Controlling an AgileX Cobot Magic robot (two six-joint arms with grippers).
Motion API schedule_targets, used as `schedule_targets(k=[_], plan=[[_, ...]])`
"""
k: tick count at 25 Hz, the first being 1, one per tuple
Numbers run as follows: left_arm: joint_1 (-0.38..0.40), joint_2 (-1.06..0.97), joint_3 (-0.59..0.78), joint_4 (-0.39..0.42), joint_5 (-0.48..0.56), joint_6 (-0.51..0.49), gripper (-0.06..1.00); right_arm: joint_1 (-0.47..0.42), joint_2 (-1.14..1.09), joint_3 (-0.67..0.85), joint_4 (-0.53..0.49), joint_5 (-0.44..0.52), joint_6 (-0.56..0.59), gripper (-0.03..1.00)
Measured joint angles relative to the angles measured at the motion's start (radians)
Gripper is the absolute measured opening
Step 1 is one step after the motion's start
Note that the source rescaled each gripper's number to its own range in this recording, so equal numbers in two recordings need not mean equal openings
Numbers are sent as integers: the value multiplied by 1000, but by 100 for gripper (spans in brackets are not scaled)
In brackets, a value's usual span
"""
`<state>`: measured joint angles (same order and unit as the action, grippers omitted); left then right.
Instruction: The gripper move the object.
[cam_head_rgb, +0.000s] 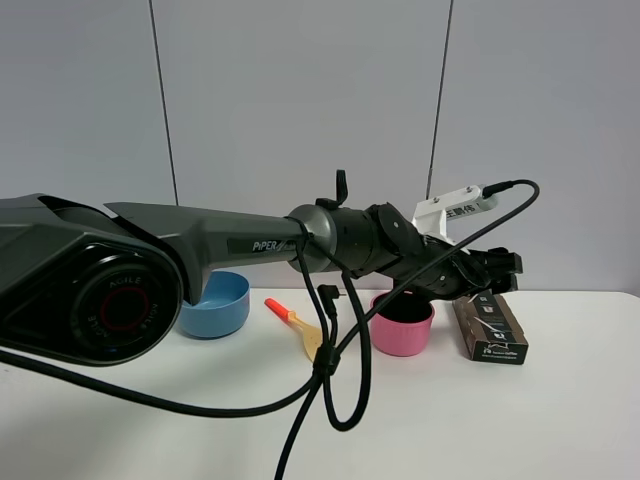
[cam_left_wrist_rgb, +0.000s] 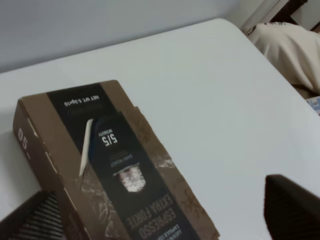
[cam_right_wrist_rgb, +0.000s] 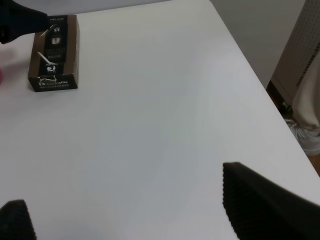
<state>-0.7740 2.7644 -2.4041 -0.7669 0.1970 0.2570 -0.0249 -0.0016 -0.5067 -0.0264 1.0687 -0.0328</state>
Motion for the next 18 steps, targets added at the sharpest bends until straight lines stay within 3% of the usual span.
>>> schedule_targets(k=[5, 12, 14, 18], plan=[[0, -30, 0, 28, 68, -4, 43, 0, 0, 0, 0, 0, 0, 100], [5, -146, 0, 223, 241, 14, 43, 0, 0, 0, 0, 0, 0, 100], [8, -183, 0, 283, 293, 17, 52, 0, 0, 0, 0, 0, 0, 100], [23, -257, 0, 383, 403, 19, 82, 0, 0, 0, 0, 0, 0, 100]])
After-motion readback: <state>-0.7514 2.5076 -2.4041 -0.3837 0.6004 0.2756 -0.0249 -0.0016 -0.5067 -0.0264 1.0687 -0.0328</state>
